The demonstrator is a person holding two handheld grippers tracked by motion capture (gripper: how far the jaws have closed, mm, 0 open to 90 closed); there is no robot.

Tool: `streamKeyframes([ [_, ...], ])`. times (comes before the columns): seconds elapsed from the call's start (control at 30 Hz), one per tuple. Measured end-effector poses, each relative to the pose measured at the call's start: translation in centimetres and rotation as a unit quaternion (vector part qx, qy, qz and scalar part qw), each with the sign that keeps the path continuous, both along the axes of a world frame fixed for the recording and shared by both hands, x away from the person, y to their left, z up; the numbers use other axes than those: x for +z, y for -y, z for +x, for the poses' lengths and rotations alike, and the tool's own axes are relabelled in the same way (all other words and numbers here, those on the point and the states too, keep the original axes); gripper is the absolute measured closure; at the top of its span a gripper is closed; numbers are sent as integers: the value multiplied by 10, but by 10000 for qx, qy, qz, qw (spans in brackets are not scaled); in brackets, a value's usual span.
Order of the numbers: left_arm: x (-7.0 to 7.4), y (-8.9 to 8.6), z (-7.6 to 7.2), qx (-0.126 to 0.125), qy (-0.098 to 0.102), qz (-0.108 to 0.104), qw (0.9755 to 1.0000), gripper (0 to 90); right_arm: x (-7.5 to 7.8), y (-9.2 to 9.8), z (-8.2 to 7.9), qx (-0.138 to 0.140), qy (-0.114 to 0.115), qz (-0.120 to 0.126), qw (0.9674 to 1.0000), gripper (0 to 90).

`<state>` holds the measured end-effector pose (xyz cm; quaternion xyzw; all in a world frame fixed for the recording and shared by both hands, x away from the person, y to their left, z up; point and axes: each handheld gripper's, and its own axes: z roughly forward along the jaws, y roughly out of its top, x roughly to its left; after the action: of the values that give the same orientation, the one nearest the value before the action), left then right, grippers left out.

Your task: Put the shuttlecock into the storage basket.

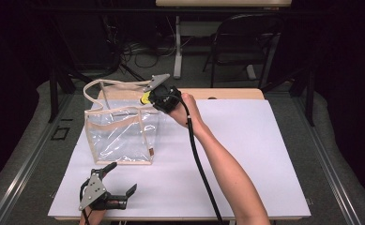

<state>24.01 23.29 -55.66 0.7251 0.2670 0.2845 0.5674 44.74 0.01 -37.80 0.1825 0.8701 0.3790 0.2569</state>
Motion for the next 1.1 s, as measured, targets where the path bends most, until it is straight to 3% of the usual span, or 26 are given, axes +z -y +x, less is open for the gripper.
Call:
streamKeyframes([
  [0.13,0,0,0,-4,-3,-1,10000,2,0,-1,0,40,59,11,10000,853],
  [0.23,0,-1,0,-7,16,9,10000,2,1,1,0,44,50,133,9999,776],
  [0.4,0,-1,0,-2,3,4,10000,2,3,7,-1,-21,20,310,9995,595],
  [0.73,0,0,1,-8,-2,20,10000,2,3,28,-7,-155,-289,603,9976,239],
  [1.1,0,1,1,-15,-13,8,10000,2,2,51,-20,-124,-384,882,9953,73],
])
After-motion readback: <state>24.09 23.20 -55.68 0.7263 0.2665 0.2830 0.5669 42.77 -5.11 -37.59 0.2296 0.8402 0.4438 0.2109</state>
